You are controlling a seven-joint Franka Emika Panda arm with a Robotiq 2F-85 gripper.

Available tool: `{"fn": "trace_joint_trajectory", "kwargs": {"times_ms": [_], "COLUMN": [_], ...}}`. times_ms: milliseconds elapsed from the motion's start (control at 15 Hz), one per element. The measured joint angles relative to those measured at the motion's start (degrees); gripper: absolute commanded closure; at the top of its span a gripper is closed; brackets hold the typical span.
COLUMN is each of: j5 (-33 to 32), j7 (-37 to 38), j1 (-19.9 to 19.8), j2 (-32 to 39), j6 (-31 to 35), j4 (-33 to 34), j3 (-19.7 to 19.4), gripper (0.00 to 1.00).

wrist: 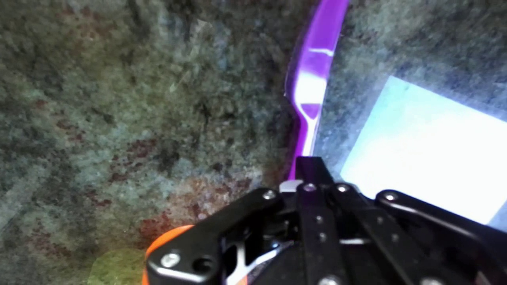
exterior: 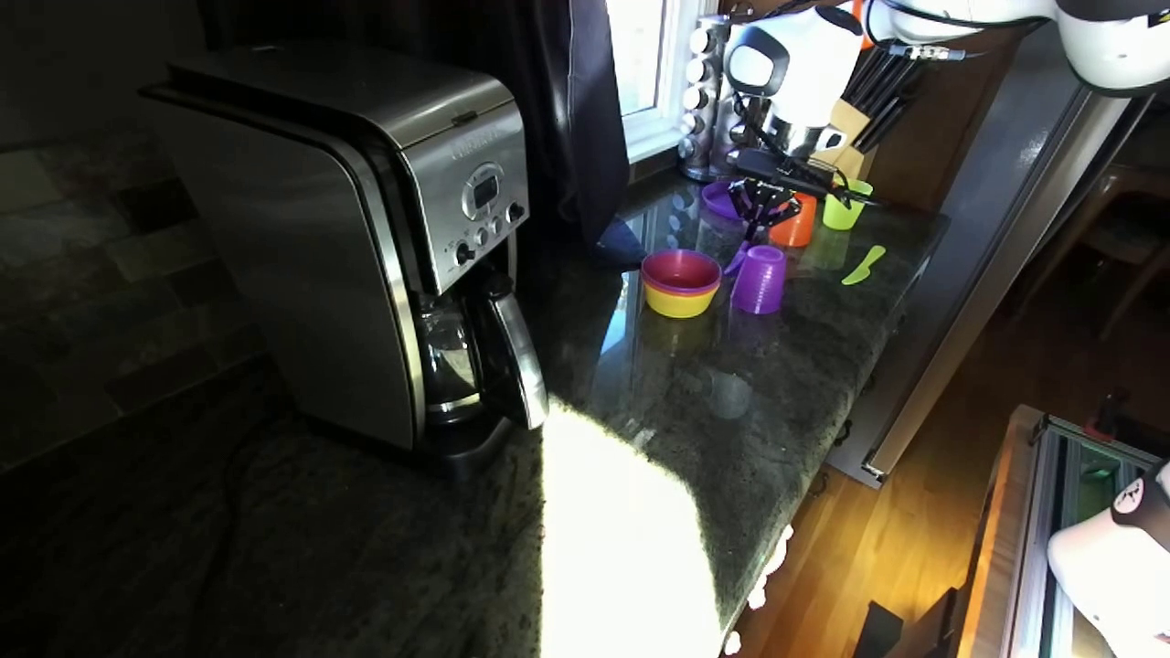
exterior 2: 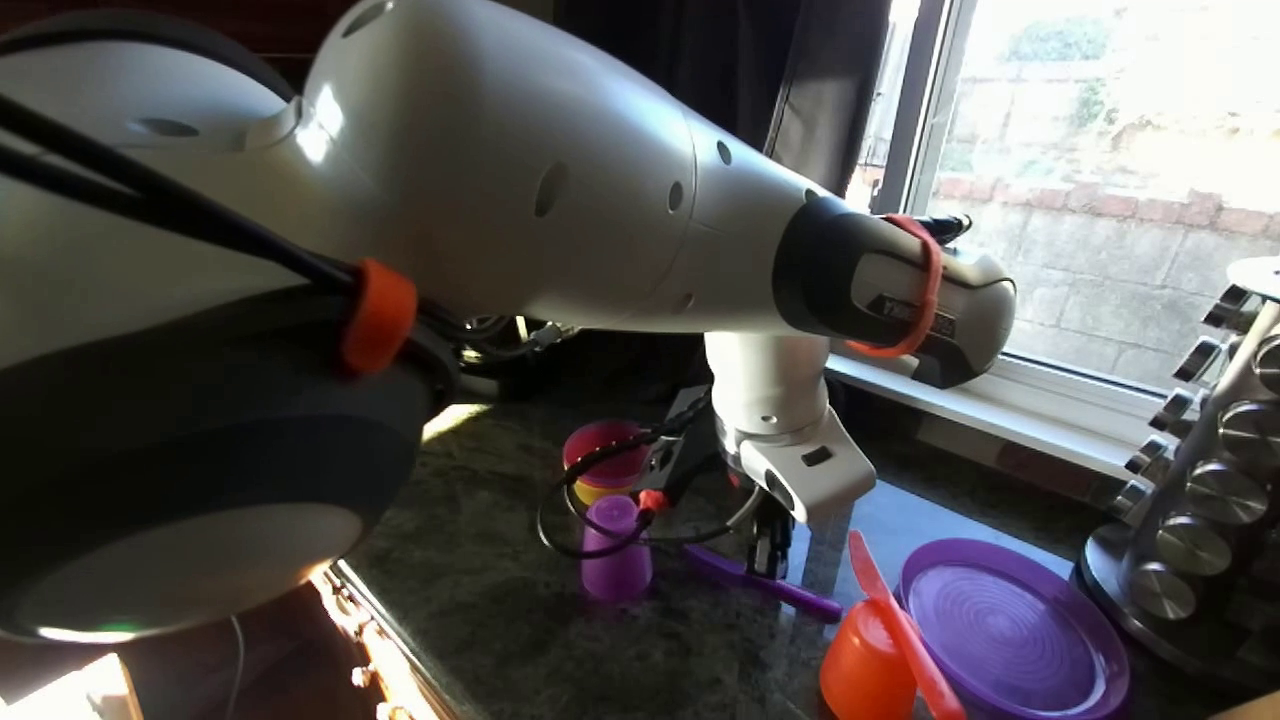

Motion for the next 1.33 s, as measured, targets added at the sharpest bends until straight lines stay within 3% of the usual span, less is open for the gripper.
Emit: {"fn": "trace_joint_trajectory", "kwargs": {"times_ms": [200,267,400,1000,1333], "j5": [0.0,0.0,0.0,0.0,0.0], "j7": [-0.4,-0.4,-0.6,-2.2,-2.5], "j1": [-0.6,-0.8,-0.6,2.2,4.1], "j2": [-1.1,-1.8,-3.2,-3.1,-1.9], "j6": [0.0,0.0,-0.1,-2.3,-3.7], "j4": [-0.9,-1.4,-2.4,-3.2,-3.2], "j3": [1.7,2.1,2.0,-3.1,-4.4], "gripper": [1.0,0.74,0.68,0.01,0.03]}}
